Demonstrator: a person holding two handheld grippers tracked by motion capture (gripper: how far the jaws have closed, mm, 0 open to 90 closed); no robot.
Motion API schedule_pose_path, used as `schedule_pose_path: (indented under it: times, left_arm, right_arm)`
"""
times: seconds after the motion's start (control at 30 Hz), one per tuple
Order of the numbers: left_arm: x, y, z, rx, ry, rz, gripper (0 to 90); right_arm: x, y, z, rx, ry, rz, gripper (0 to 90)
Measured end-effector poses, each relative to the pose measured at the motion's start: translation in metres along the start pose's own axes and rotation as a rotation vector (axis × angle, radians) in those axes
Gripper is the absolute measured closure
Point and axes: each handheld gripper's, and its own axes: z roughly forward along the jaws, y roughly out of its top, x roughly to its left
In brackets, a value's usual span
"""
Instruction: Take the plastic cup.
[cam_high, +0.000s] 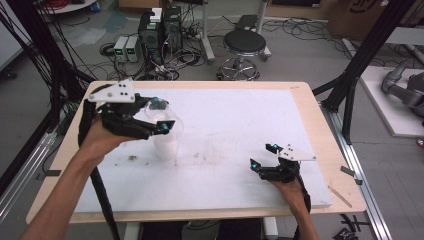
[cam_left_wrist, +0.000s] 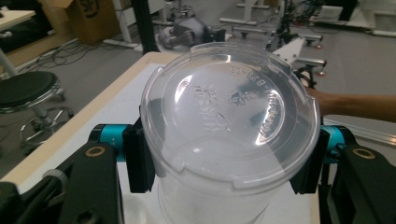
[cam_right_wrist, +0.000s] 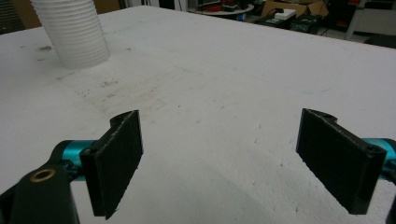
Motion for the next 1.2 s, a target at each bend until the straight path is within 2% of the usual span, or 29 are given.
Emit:
schedule_pose_path:
  times: [0.13,0.17,0.3,0.37,0.43,0.57,0.8,0.97,1.2]
  left_arm:
    - [-0.008,-0.012,0.015,-0.02,-0.048,0.021,38.2]
    - [-0.011,-0.017,0.022,-0.037,-0.065,0.013,38.2]
    - [-0.016,-0.024,0.031,-0.036,-0.084,0.021,38.2]
    - [-0.019,-0.029,0.035,-0.051,-0.099,0.016,38.2]
    - [-0.022,-0.04,0.042,-0.045,-0.108,0.005,38.2]
    - [-0.023,-0.053,0.047,-0.046,-0.121,-0.005,38.2]
    - [-0.024,-0.074,0.057,-0.049,-0.144,-0.025,38.2]
    - [-0.023,-0.081,0.06,-0.062,-0.148,-0.036,38.1]
    - [-0.022,-0.081,0.06,-0.069,-0.146,-0.033,38.1]
  right_arm:
    - [0.0,0.0,0.0,0.002,0.007,0.006,14.6]
    - [-0.001,0.0,0.0,0.001,0.006,0.003,14.6]
    - [0.0,0.0,0.0,-0.002,0.004,0.001,14.6]
    - [0.0,0.0,0.0,0.002,0.003,0.002,14.6]
    - [-0.001,0.0,0.0,0.003,0.005,0.004,14.6]
    - [-0.001,0.0,0.0,0.002,0.007,0.016,14.6]
    - [-0.001,0.0,0.0,0.005,0.004,0.01,14.6]
    - [-0.001,0.0,0.001,0.011,0.008,0.018,14.5]
    - [-0.002,0.0,0.0,0.003,0.012,0.019,14.6]
